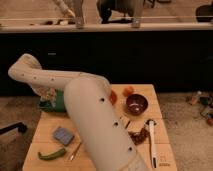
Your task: Wipe purple bowl with towel
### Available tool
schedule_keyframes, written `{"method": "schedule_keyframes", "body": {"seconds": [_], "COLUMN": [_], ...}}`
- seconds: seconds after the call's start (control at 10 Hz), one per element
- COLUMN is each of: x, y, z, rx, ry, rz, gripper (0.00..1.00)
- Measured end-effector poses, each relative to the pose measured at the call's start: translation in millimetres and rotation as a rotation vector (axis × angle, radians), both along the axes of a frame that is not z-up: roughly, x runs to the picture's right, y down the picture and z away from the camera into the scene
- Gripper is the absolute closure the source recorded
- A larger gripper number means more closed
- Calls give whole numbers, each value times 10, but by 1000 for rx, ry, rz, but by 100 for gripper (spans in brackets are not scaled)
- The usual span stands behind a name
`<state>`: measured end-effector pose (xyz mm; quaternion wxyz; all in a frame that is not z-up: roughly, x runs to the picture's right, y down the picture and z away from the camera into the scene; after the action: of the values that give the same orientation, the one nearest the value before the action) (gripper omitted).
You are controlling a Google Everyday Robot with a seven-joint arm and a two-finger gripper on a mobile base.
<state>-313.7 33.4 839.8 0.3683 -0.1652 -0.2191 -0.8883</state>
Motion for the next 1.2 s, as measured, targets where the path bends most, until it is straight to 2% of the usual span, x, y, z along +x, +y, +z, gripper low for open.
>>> {"method": "schedule_keyframes", "body": {"seconds": [0.6,1.2], "x": [570,1194], "y": [-125,-147], "z": [81,20], "rx": [18,29], "ry": [153,272], "rz": [102,195], "gripper": [100,100]}}
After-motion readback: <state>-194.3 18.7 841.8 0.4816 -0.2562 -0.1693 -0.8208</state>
